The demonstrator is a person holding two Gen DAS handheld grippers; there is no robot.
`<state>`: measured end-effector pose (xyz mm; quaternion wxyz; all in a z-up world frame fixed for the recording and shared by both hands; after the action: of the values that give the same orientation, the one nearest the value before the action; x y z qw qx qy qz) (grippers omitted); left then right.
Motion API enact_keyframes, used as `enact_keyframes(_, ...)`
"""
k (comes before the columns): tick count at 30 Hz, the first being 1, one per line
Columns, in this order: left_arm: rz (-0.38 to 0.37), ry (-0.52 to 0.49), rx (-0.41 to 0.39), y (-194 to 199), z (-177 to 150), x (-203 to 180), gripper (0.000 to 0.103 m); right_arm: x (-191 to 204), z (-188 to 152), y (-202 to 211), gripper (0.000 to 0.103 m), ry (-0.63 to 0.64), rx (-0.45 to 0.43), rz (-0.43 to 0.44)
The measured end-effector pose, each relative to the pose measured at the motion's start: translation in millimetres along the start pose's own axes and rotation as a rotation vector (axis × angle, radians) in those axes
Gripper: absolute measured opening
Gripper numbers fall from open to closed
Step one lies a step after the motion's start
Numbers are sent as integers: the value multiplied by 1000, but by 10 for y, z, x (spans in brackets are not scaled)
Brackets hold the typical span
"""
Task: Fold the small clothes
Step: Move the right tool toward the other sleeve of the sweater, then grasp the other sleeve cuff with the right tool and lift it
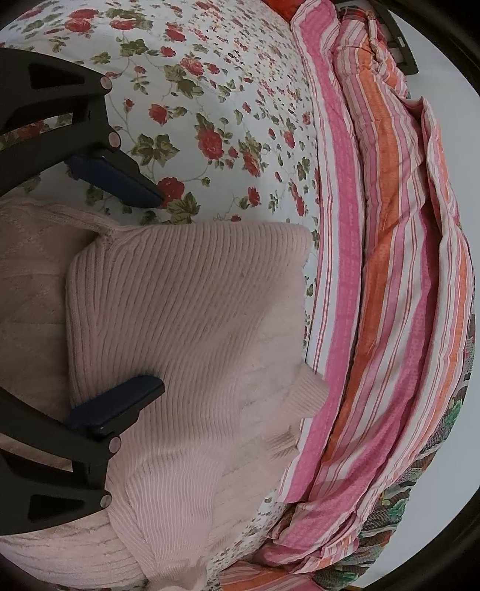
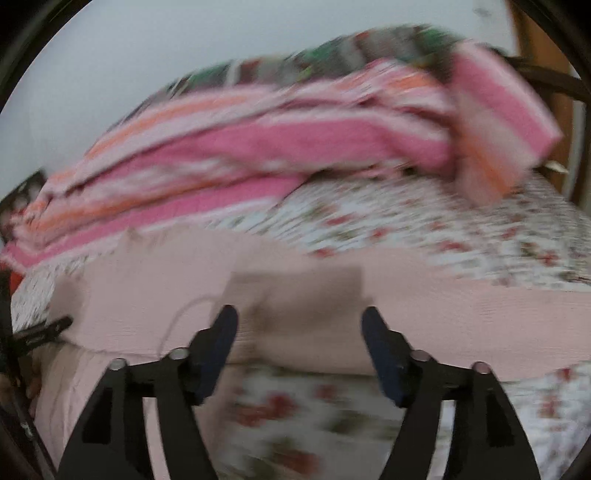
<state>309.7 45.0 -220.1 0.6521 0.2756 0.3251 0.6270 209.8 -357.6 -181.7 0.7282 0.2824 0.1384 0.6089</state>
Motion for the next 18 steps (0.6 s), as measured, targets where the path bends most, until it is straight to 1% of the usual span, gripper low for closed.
enact_keyframes(2, -3, 2, 3, -7, 2, 5, 94, -334, -2, 127, 75, -23, -24, -65)
enact_keyframes(4, -5, 3, 4, -11, 0, 7, 94, -817, -61, 259, 75, -79, -29, -142)
enact_keyframes(5, -5, 3, 3, -9, -1, 8, 94, -1078, -122, 327, 75, -122, -29, -187)
enact_keyframes(7, -4, 2, 3, -10, 0, 9, 94, -1471, -253, 422, 75, -193, -34, -234)
enact_keyframes(8, -4, 2, 3, -10, 0, 9, 94, -1679, -345, 451, 75, -228, -23, -262)
enact_keyframes(10, -2, 1, 4, -10, 2, 11, 94, -1960, -497, 446, 75, -274, 6, -286)
enact_keyframes(12, 0, -1, 5, -14, 7, 10, 94, -2155, -600, 415, 75, -319, 20, -278)
enact_keyframes(14, 3, -3, 6, -18, 11, 11, 95, -2296, -639, 404, 75, -362, -5, -242)
enact_keyframes(18, 8, -6, 7, -29, 15, 8, 96, -2447, -586, 404, 75, -427, -58, -234)
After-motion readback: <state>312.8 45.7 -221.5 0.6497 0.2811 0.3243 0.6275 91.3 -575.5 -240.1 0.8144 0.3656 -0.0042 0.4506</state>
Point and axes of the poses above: each gripper's, at about its wrist camera, not at the fingertips, and y roughly against the way its jaws point, x to its left, z to its top, the point moved 6 cm from there along -y, roughly the way its jaws point
